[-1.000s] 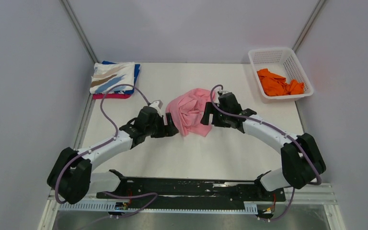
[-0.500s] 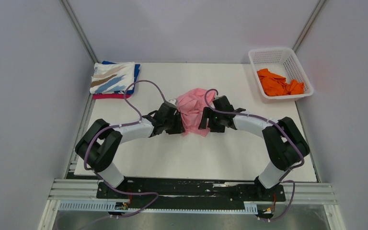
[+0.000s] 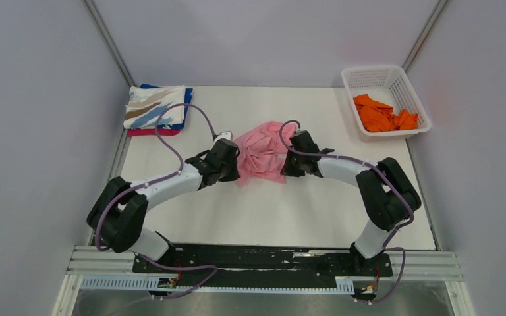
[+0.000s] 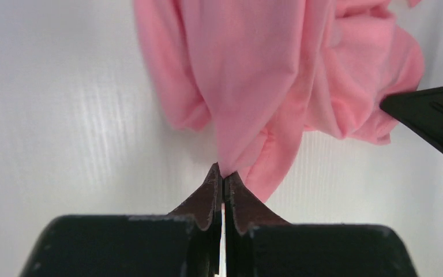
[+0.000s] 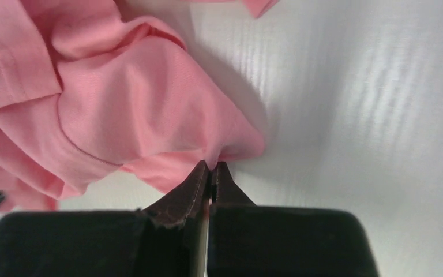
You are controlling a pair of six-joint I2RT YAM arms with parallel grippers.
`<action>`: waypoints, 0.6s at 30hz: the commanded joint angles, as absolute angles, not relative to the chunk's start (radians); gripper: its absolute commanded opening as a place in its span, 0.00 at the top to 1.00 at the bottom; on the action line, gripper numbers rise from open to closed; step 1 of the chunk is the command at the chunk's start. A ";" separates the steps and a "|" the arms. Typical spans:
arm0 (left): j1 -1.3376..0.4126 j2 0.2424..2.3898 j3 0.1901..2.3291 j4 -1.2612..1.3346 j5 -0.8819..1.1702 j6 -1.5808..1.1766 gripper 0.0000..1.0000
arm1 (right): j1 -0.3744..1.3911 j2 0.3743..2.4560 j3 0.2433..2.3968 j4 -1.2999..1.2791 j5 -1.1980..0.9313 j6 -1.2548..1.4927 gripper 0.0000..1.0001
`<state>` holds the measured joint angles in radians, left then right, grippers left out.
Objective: Fold and stack the t-shirts
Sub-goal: Flatten out the tshirt
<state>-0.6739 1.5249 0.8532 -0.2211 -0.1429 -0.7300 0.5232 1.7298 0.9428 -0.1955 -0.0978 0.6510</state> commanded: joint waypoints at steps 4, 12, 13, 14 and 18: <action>-0.664 1.184 0.915 -0.400 -0.503 -0.656 1.00 | 0.445 1.367 0.879 -0.180 0.199 0.567 1.00; -0.640 0.861 1.053 -0.495 -0.712 -0.570 1.00 | 0.344 0.987 0.931 -0.184 0.351 0.405 1.00; -0.640 0.842 1.081 -0.496 -0.729 -0.566 1.00 | 0.339 0.949 0.951 -0.183 0.362 0.387 1.00; -0.640 0.802 1.096 -0.492 -0.743 -0.545 1.00 | 0.336 0.915 0.971 -0.181 0.365 0.371 1.00; -0.640 0.717 1.211 -0.408 -0.669 -0.461 1.00 | 0.335 0.805 1.076 -0.143 0.287 0.304 1.00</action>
